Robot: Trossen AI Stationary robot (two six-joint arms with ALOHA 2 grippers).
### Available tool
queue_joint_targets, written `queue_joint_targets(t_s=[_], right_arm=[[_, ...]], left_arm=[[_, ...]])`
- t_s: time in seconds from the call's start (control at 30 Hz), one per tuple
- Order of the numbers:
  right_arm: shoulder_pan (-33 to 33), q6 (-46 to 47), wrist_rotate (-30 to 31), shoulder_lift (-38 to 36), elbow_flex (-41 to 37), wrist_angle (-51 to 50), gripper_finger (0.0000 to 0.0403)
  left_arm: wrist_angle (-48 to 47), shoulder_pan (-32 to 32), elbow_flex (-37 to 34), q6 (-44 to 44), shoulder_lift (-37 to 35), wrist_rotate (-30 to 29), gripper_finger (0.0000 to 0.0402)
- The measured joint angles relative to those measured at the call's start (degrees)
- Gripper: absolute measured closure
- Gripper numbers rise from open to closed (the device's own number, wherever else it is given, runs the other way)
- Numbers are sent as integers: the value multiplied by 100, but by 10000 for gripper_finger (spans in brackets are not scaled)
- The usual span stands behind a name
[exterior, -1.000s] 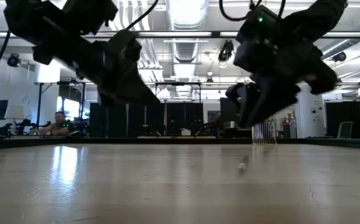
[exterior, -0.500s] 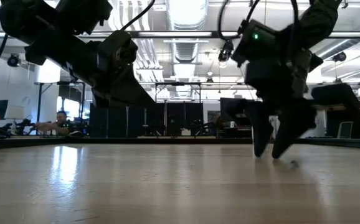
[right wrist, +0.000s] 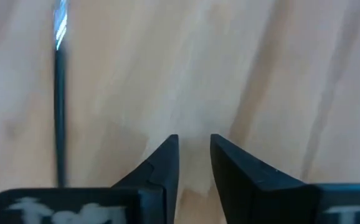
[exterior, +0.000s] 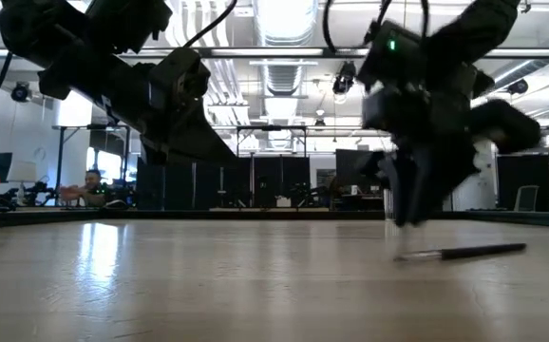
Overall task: Put items in baskets/containers
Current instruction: Put the black eyeshadow brush into the gold pen holder
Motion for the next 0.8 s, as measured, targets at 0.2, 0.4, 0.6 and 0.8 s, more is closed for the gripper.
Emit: queue_joint_targets(t_s=[0.2,0.4,0.6,0.8], right_arm=[[531,1086,64,-365,68,-420,281],[1476,674,682,-298,66,-941,258],[1753,764,944,-92,73,-1027,268],[1794,753,1019,2,97,-1094,290]], left_arm=[[0,0,-2,-31,0,-156,401],[2,0,-25,188,0,-168,401],[4,0,-118,179,0,-164,401],[7,0,-251,18,0,-160,401]])
